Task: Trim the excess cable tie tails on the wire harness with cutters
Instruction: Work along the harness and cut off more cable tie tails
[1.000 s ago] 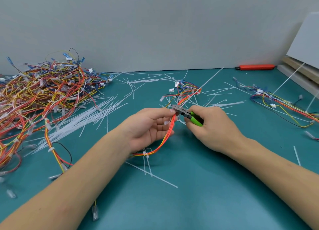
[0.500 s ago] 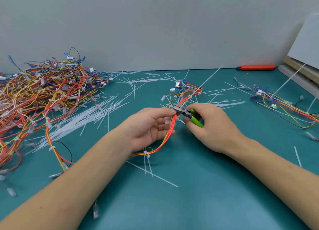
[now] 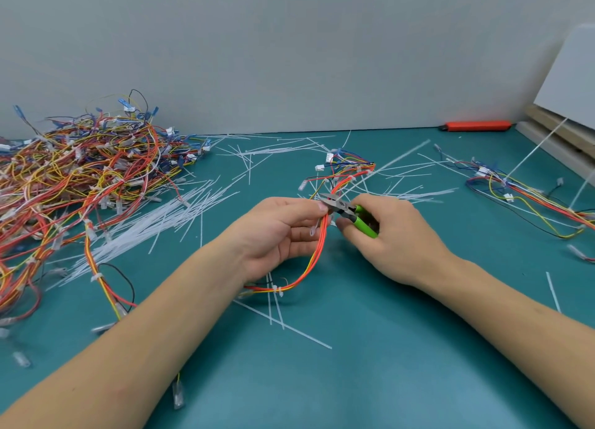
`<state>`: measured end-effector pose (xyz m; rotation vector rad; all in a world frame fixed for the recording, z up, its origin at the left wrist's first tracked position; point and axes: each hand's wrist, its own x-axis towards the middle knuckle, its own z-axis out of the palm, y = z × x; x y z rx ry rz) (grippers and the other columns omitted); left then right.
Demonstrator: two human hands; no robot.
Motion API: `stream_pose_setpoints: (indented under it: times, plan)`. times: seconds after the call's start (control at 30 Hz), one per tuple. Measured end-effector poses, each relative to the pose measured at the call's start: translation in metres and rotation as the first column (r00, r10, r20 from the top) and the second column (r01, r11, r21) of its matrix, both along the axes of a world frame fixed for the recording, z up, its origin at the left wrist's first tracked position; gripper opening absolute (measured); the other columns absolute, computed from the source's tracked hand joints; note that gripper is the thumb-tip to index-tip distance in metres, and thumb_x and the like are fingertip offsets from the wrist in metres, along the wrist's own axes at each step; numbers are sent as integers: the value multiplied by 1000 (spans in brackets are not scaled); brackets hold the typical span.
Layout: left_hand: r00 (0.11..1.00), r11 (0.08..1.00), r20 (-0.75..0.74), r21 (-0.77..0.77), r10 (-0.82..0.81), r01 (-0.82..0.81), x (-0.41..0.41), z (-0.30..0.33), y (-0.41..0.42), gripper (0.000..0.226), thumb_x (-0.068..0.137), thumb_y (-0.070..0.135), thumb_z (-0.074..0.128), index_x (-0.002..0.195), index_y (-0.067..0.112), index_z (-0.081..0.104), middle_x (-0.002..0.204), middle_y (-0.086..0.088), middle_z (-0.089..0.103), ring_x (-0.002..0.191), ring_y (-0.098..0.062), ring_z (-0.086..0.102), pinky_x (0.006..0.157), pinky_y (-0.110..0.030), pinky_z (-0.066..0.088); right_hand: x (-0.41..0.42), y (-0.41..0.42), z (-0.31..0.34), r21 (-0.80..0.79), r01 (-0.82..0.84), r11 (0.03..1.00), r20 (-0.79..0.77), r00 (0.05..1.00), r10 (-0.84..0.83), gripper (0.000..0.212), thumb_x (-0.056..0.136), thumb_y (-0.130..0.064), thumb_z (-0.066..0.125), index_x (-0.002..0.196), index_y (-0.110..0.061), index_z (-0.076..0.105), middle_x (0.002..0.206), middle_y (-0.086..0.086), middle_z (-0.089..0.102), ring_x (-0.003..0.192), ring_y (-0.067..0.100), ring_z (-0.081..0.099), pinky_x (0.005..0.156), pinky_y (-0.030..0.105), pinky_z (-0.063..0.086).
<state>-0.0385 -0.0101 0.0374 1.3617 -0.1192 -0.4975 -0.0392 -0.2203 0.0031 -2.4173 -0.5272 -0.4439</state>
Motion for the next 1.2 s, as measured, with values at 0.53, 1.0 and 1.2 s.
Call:
stream_pose_setpoints:
  times: [0.53,1.0,1.2]
  plan:
    - [992,994,121,89,48,-59,-1,2,-1,11,95,10,68,86,9,74,69,-1,62,54,-10,58,54,-23,54,0,-1,-3,11,32,999,-62,998,-31,40,96,-43,61,69,-20,44,56,-2,46,57,21,43,56,43,44]
    - [995,996,90,78,41,-48,-1,0,-2,9,96,11,66,92,7,73,66,3,62,52,-8,57,53,-22,53,0,-2,-3,34,48,998,-45,998,-47,41,91,-47,61,67,-20,44,57,-3,47,56,19,39,53,38,39]
    - [995,996,89,76,39,-45,-2,1,-2,9,96,11,66,93,7,73,66,3,63,53,-8,57,53,-22,54,-2,-2,-4,17,66,998,-33,997,-66,41,94,-45,64,68,-19,45,55,-1,46,57,20,43,52,35,37]
